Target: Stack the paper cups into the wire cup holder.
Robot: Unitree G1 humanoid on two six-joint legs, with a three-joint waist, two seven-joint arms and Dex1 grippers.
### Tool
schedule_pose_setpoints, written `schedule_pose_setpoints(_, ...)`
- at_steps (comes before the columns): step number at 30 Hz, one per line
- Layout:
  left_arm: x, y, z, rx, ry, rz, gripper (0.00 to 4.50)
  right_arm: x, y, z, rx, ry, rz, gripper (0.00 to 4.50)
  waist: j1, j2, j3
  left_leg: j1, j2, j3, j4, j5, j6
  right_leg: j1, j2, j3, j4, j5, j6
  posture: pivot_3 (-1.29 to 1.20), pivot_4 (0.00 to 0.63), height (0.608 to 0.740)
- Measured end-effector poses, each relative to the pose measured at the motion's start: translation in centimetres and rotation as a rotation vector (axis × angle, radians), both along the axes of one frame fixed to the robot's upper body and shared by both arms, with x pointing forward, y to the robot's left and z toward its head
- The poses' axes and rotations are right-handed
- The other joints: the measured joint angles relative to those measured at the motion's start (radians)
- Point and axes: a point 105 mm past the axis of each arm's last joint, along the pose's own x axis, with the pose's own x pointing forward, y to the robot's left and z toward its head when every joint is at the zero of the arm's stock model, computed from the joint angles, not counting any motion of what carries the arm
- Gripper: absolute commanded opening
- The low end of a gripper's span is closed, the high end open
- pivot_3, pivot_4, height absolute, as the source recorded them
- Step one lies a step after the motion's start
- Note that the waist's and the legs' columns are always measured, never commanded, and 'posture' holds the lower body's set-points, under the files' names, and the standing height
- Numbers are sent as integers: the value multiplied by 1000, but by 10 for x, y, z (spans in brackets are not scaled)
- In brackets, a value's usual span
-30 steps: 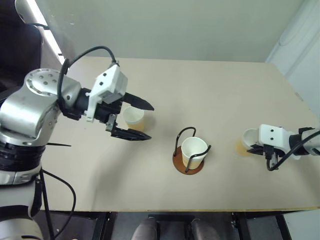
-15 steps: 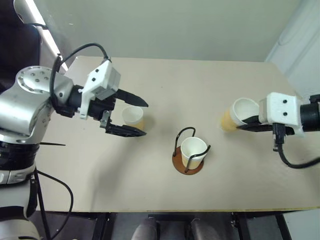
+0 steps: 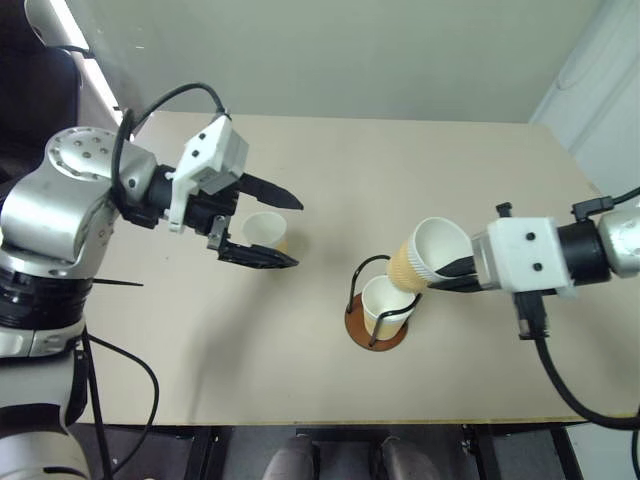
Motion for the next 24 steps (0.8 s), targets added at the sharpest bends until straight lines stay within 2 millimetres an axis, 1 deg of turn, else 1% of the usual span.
schedule_pose_setpoints(4, 0, 0, -1, 2, 2, -4, 4500, 2, 6, 0, 3, 0, 22, 40, 0, 0, 0, 0, 0, 0, 0, 0, 0, 0, 0, 0, 0, 0, 0, 0, 150, 740)
schedule_pose_setpoints(10, 0, 0, -1, 3, 2, -4, 4500, 1, 8, -4, 0, 21, 38, 40, 0, 0, 0, 0, 0, 0, 0, 0, 0, 0, 0, 0, -1, 0, 0, 0, 150, 740)
schedule_pose_setpoints(15, 0, 0, -1, 3, 2, -4, 4500, 0, 9, -15, -22, 61, 53, 40, 0, 0, 0, 0, 0, 0, 0, 0, 0, 0, 0, 0, -1, 0, 0, 0, 150, 740)
schedule_pose_setpoints(19, 0, 0, -1, 3, 1, -3, 4500, 0, 9, -18, -37, 48, 63, 40, 0, 0, 0, 0, 0, 0, 0, 0, 0, 0, 0, 0, -1, 0, 0, 0, 150, 740)
schedule_pose_setpoints(24, 0, -1, 0, 4, 0, -2, 4500, 3, 7, -27, -71, 44, 75, 40, 0, 0, 0, 0, 0, 0, 0, 0, 0, 0, 0, 0, 0, 0, 0, 0, 150, 740)
